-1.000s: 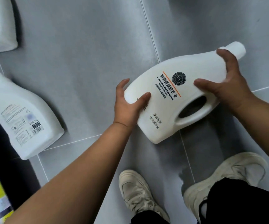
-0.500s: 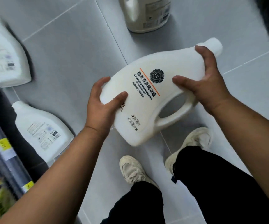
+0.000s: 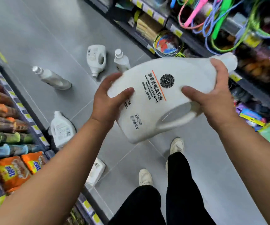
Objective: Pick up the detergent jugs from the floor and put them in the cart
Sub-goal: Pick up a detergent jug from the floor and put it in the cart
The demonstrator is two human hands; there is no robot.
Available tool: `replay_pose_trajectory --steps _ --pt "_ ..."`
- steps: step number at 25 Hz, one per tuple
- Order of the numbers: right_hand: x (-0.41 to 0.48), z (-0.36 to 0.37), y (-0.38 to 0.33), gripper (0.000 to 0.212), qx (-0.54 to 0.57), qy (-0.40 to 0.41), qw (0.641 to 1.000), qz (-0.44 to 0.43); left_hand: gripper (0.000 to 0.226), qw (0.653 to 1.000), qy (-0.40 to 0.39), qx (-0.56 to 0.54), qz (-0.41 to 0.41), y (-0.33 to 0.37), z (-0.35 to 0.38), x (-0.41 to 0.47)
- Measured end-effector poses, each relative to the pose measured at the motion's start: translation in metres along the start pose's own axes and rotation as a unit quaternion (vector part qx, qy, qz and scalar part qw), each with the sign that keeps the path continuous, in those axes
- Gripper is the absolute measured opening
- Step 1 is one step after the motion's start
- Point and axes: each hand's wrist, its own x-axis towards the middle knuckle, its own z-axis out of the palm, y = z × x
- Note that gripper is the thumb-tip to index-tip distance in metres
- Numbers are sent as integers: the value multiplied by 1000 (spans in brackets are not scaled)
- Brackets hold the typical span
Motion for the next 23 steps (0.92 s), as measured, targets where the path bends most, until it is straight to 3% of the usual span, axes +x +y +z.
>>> replay_pose_trajectory --steps 5,11,18,23 --pt "-76 -80 -132 91 44 126 986 -101 57 990 -73 -14 120 163 33 -43" --pt "-199 -207 -210 88 73 279 936 -202 59 949 -215 -55 223 282 130 -146" --pt "-408 -370 -187 86 55 436 870 -222 75 880 -372 -81 285 309 274 -347" --pt "-577 -464 -141 90 32 516 837 -182 73 830 -484 -100 259 286 367 -506"
